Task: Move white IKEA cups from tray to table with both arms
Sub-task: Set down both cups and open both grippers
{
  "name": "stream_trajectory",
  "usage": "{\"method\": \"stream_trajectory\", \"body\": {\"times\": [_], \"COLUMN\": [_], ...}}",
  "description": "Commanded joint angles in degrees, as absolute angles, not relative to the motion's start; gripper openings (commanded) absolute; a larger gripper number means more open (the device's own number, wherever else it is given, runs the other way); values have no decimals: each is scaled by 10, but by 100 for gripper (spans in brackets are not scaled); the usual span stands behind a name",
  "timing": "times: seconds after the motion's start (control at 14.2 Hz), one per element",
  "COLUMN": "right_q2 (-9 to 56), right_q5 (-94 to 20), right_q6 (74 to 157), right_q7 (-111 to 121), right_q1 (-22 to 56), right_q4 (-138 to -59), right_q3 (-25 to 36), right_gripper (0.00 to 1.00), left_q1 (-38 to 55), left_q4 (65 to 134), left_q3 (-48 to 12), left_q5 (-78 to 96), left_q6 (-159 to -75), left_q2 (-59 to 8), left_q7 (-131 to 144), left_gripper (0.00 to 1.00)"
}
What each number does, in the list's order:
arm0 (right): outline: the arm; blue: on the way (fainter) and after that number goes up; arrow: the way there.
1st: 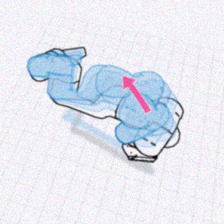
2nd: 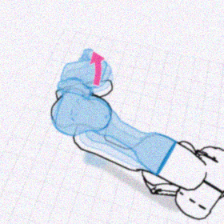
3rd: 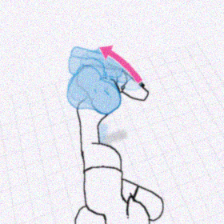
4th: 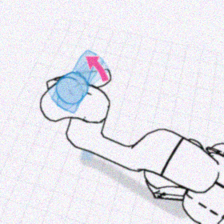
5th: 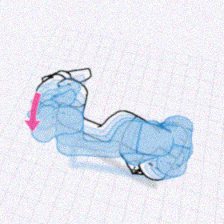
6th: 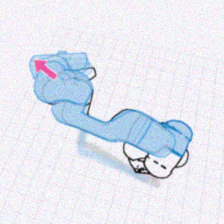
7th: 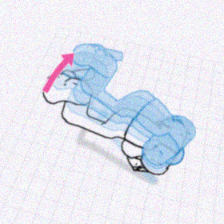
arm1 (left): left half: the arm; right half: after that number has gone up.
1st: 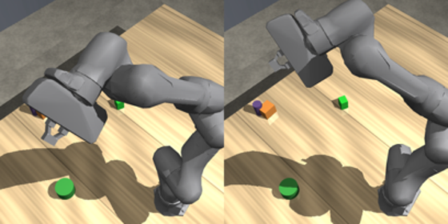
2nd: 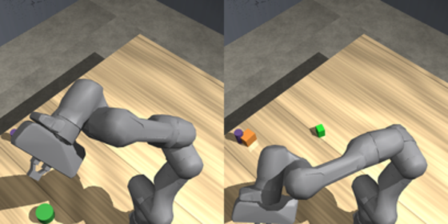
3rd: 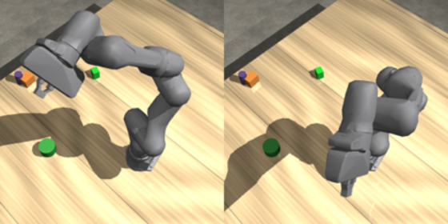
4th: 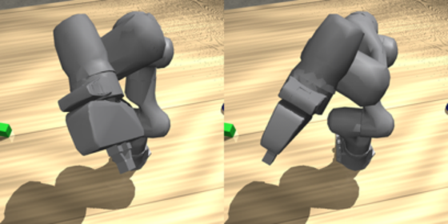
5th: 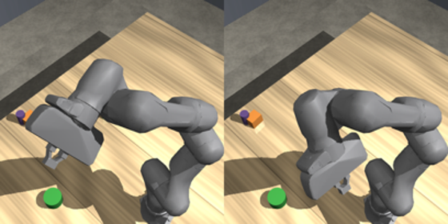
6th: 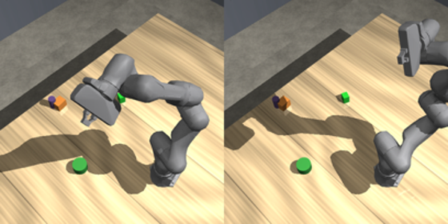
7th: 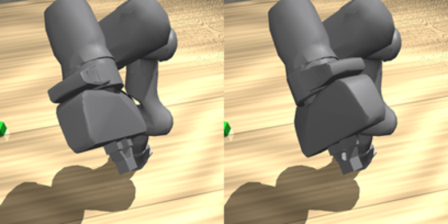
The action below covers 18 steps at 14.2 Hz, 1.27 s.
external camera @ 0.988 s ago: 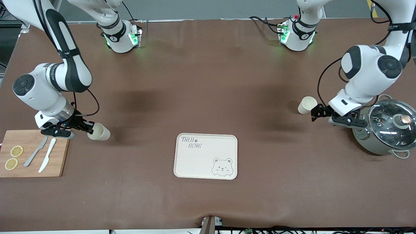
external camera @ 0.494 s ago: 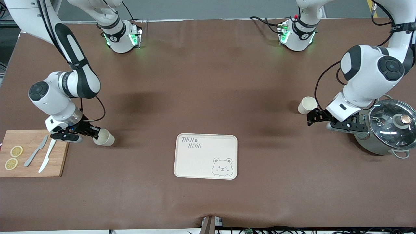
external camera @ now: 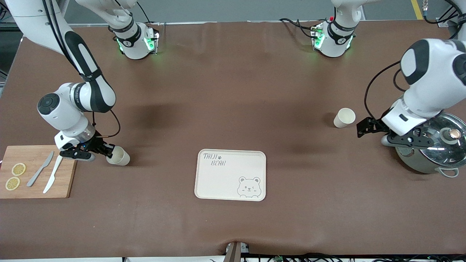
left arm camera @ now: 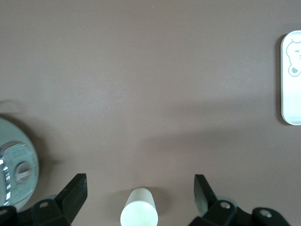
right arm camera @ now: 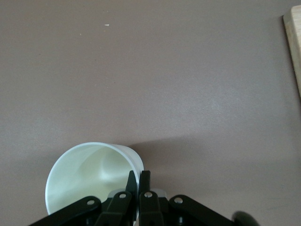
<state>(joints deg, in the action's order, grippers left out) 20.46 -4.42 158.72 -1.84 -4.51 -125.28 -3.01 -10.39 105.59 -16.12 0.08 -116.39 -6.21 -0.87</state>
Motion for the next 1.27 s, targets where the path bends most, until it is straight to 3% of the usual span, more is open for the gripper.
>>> {"method": "stream_trajectory", "body": {"times": [0.0,0.42,0.49,0.56,0.71,0.85,1.2], "right_q2": [214,216,217,217,217,216,179], "right_q5": [-61,-61,-61,-61,-61,-61,-61], "right_q6": [1608,1610,1610,1610,1610,1609,1547], "right_q7": [-6,-7,-7,-7,-7,-6,-6], "right_q1": [-40,-40,-40,-40,-40,-41,-47], "right_q4": [-1256,-1256,-1255,-1255,-1255,-1256,-1253], "right_q3": [-30,-30,-30,-30,-30,-30,-30], "right_gripper": [0,0,9,41,82,100,100], "left_q1": [-72,-39,-35,-32,-19,-12,-11], "left_q4": [1015,926,919,911,901,899,899], "left_q3": [-132,-98,-98,-95,-83,-83,-77], "left_q5": [-8,-5,-5,-4,-4,-3,-2], "left_q6": [-1114,-1020,-1014,-1008,-1005,-998,-975], "left_q2": [-58,-54,-54,-53,-48,-42,-14], "left_q7": [-2,0,0,0,1,1,-2], "left_gripper": [100,100,100,100,100,100,100]}}
